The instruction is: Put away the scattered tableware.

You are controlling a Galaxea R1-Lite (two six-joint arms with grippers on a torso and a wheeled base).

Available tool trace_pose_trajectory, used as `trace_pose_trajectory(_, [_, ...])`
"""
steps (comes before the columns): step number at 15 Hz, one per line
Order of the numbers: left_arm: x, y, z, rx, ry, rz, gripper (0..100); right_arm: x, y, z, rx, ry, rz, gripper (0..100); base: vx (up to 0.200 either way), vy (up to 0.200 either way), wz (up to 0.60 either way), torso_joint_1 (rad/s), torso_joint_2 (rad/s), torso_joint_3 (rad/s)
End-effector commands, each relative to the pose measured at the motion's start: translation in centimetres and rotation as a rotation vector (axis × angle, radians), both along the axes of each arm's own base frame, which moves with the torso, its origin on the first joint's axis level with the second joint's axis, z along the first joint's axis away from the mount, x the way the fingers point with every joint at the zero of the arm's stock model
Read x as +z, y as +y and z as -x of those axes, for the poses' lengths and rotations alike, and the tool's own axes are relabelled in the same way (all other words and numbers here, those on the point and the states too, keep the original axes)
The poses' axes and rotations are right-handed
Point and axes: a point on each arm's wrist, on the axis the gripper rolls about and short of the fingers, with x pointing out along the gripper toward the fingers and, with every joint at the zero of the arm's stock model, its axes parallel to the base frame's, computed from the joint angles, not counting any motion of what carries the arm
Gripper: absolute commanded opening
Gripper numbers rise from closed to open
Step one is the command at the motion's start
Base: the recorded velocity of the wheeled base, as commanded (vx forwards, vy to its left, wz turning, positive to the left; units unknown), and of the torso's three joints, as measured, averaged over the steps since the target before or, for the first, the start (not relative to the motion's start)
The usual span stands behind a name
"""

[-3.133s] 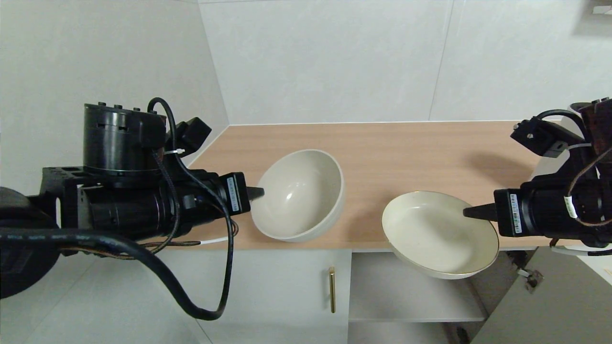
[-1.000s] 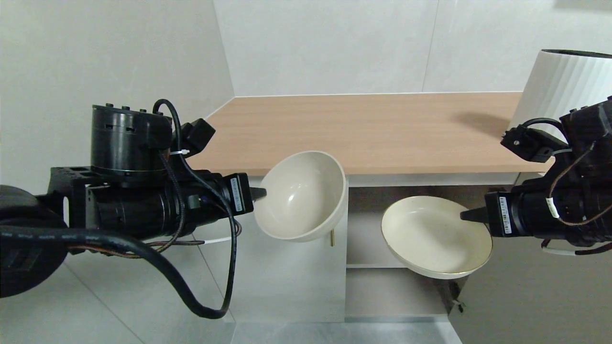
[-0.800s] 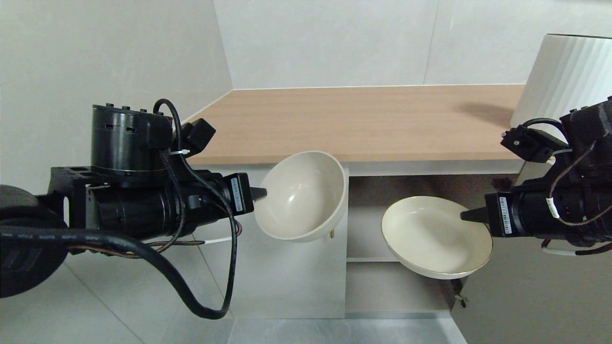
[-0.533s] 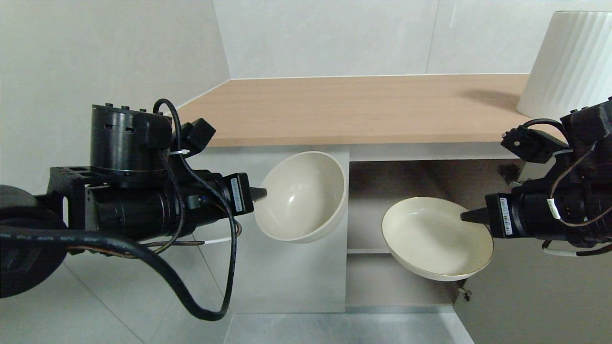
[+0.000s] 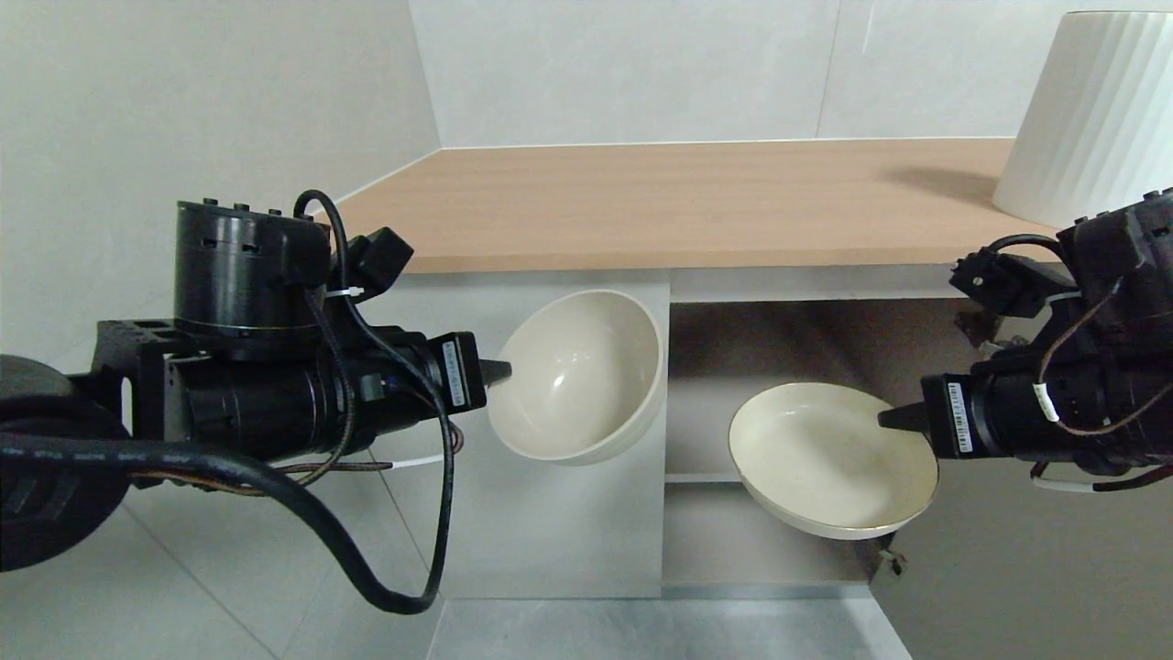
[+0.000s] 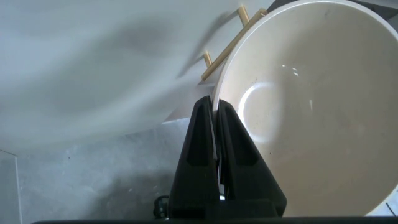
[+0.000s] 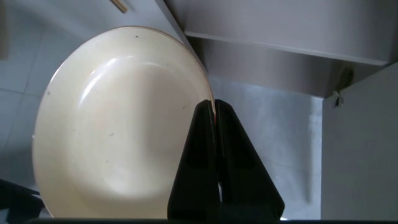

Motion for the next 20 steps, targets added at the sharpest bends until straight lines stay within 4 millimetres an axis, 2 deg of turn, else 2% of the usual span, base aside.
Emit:
trace_pose_trajectory(1, [-0.1,0.0,0.0,0.000,0.003,-0.001,0,-1.1,0.5,-0.8,0.001,0.038,0.020,0,0.000,0.000,0.00,0.000,0.00,0.000])
trace_pose_trajectory(4, [0.1,0.0,0.1,-0.002,-0.001,0.002,0,-4.5,1.8,-3.3,-0.005,0.126,0.067,0,0.000,0.000,0.00,0.000,0.00,0.000])
trace_pose_trajectory(11, [0.1,0.1,0.2,-0.003,-0.002,0.003,0,-12.6,3.7,-7.4,-0.023,0.234,0.120,0,0.000,0.000,0.00,0.000,0.00,0.000])
trace_pose_trajectory(12, [0.1,0.1,0.2,-0.003,-0.002,0.003,0,-13.0,3.6,-7.9,-0.036,0.229,0.113,0,0.000,0.000,0.00,0.000,0.00,0.000])
trace_pose_trajectory(13, [0.2,0.1,0.3,-0.004,-0.002,0.001,0,-14.8,3.3,-9.4,-0.078,0.218,0.095,0,0.000,0.000,0.00,0.000,0.00,0.000])
trace_pose_trajectory(15, [0.1,0.0,0.2,-0.005,0.002,-0.001,0,-17.0,2.6,-11.5,-0.151,0.185,0.090,0,0.000,0.000,0.00,0.000,0.00,0.000])
trace_pose_trajectory(18, [-0.1,0.0,0.2,-0.005,0.008,-0.004,0,-18.6,2.1,-13.1,-0.231,0.129,0.064,0,0.000,0.000,0.00,0.000,0.00,0.000])
trace_pose_trajectory(20, [-0.8,-0.6,0.5,-0.043,0.046,-0.053,0,-19.6,1.2,-14.2,-0.267,0.105,0.050,0,0.000,0.000,0.00,0.000,0.00,0.000])
